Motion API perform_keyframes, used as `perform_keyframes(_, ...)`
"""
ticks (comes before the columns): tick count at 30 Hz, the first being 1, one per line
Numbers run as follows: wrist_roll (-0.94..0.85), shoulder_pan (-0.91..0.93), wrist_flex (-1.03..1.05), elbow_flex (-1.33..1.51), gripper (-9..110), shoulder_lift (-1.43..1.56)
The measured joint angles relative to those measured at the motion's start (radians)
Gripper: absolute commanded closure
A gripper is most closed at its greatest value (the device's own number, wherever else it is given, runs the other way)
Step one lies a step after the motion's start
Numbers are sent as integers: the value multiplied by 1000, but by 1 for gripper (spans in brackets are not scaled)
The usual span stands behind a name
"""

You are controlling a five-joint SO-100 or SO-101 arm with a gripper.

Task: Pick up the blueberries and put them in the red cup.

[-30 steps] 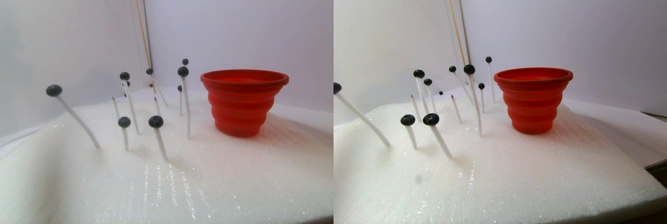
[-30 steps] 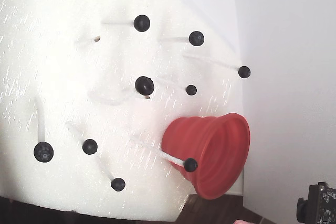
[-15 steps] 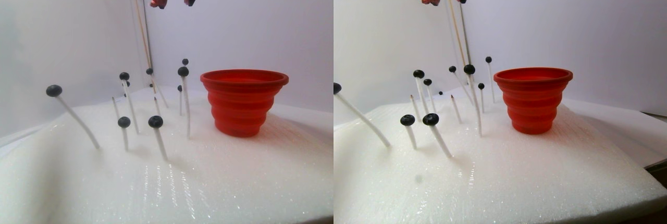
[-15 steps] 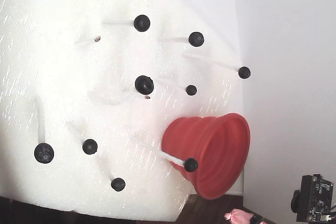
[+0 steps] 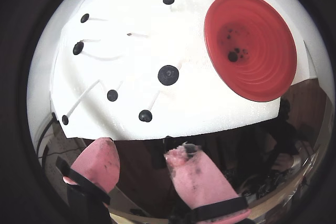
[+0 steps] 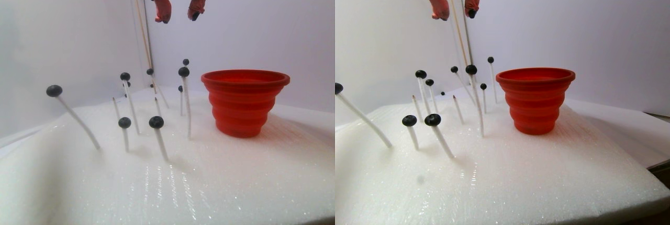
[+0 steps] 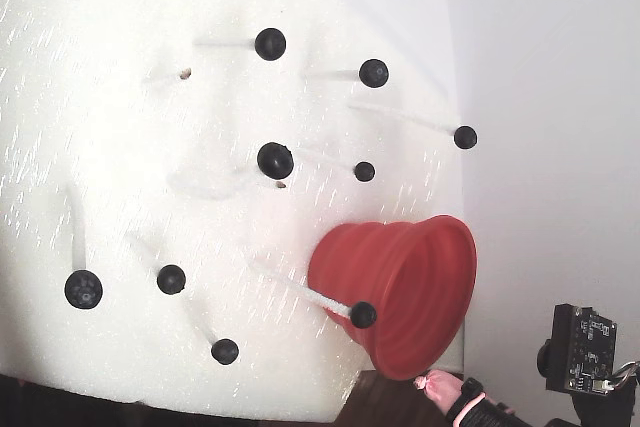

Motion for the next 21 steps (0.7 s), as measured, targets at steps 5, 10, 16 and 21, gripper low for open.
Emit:
perform_keyframes(5, -9, 0, -34, 2, 83, -28)
perform_keyframes(10, -15, 0, -78, 38, 83, -57)
perform_keyframes(16, -21, 0, -123, 41, 83, -89)
perform_keyframes(21, -32, 0, -158, 41, 82, -109)
